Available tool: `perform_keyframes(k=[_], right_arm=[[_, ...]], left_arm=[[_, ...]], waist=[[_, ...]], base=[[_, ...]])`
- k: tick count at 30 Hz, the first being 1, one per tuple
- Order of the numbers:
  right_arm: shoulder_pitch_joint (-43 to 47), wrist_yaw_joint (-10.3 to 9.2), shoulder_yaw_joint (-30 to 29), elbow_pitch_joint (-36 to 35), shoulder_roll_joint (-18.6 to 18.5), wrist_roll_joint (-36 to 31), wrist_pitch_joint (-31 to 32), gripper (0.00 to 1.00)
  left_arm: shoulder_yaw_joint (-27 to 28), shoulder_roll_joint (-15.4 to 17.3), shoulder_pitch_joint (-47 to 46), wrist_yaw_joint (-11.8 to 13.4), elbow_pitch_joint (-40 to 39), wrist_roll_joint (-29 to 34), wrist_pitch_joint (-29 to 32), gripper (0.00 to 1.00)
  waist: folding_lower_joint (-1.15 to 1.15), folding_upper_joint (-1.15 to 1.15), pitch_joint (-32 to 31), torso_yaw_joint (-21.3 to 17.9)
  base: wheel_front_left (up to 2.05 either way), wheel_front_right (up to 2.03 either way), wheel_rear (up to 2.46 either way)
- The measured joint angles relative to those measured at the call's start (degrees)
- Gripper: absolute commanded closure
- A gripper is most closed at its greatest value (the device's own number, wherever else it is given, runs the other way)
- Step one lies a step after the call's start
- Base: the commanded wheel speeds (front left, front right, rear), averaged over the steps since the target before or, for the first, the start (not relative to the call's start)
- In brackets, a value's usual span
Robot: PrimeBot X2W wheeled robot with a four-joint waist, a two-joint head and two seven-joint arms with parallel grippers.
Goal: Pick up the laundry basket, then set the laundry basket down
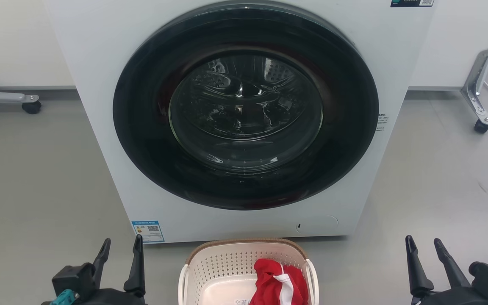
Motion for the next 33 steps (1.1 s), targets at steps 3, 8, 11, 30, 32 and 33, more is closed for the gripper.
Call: perform_keyframes(k=[3,8,11,30,32,33], right_arm=[[0.0,-0.48,0.8,0.5,-0.2,-1.9,-0.6,0.0],[0.0,-0.99,1.9,1.4,-0.9,-5.6,-1.7,0.0],[0.0,-1.42,2.6,1.7,-1.1,-7.7,-2.3,0.0],[-0.3,-1.96,3.2,2.4,-1.9,-11.6,-3.5,0.0],[-0.3,-1.93,3.1,2.4,-1.9,-11.6,-3.5,0.0],[-0.3,-1.93,3.0,2.4,-1.9,-11.6,-3.5,0.0]], left_arm=[[-0.4,0.1,0.0,0.5,0.6,1.9,-0.6,0.0],[-1.0,0.2,-0.1,1.1,1.4,5.6,-1.8,0.0],[-1.4,0.2,-0.2,1.6,1.9,8.0,-2.4,0.0],[-1.8,0.1,-1.0,2.6,3.7,12.0,-3.6,0.0],[-1.7,0.0,-1.0,2.6,3.8,12.0,-3.6,0.0],[-1.7,0.0,-1.0,2.6,3.8,12.1,-3.6,0.0]], waist=[[0.0,0.0,-0.1,0.0],[0.0,0.0,-0.2,0.0],[0.0,0.0,-0.3,0.0],[0.0,0.0,-0.6,-0.1],[0.0,0.0,-0.6,-0.1],[0.0,0.0,-0.6,-0.1]], base=[[0.0,0.0,0.0],[0.0,0.0,0.0],[0.0,0.0,0.0],[0.0,0.0,0.0],[0.0,0.0,0.0],[0.0,0.0,0.0]])
